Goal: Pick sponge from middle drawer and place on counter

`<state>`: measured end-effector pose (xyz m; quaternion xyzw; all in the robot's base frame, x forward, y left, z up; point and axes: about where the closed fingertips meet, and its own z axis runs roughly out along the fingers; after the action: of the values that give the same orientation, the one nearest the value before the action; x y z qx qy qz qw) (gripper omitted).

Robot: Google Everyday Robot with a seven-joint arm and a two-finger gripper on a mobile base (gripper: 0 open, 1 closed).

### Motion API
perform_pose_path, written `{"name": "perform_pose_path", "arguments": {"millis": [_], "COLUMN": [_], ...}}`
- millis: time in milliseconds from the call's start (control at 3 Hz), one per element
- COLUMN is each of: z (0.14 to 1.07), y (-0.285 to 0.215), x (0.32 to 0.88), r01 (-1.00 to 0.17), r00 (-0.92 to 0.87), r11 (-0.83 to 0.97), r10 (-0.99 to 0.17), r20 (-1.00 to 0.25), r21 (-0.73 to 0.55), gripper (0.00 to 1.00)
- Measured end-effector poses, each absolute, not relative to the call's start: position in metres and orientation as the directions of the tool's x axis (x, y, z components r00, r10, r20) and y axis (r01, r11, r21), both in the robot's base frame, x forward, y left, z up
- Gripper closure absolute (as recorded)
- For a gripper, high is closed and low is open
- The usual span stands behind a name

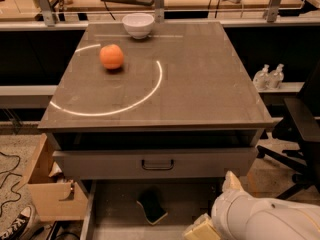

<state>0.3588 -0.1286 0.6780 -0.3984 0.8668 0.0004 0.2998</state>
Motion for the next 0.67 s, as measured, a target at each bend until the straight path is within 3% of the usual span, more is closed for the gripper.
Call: {"name": "perform_pose_path", "arguments": {"millis": [667], "z": [0.627], "y": [-0.094], "x": [0.366], "r01": [-0.705], "r00": [-0.487], "r11": [0.687], "r10": [-0.649], "r20": [-0.584], "r21": [-0.175], "gripper": [0.0]}}
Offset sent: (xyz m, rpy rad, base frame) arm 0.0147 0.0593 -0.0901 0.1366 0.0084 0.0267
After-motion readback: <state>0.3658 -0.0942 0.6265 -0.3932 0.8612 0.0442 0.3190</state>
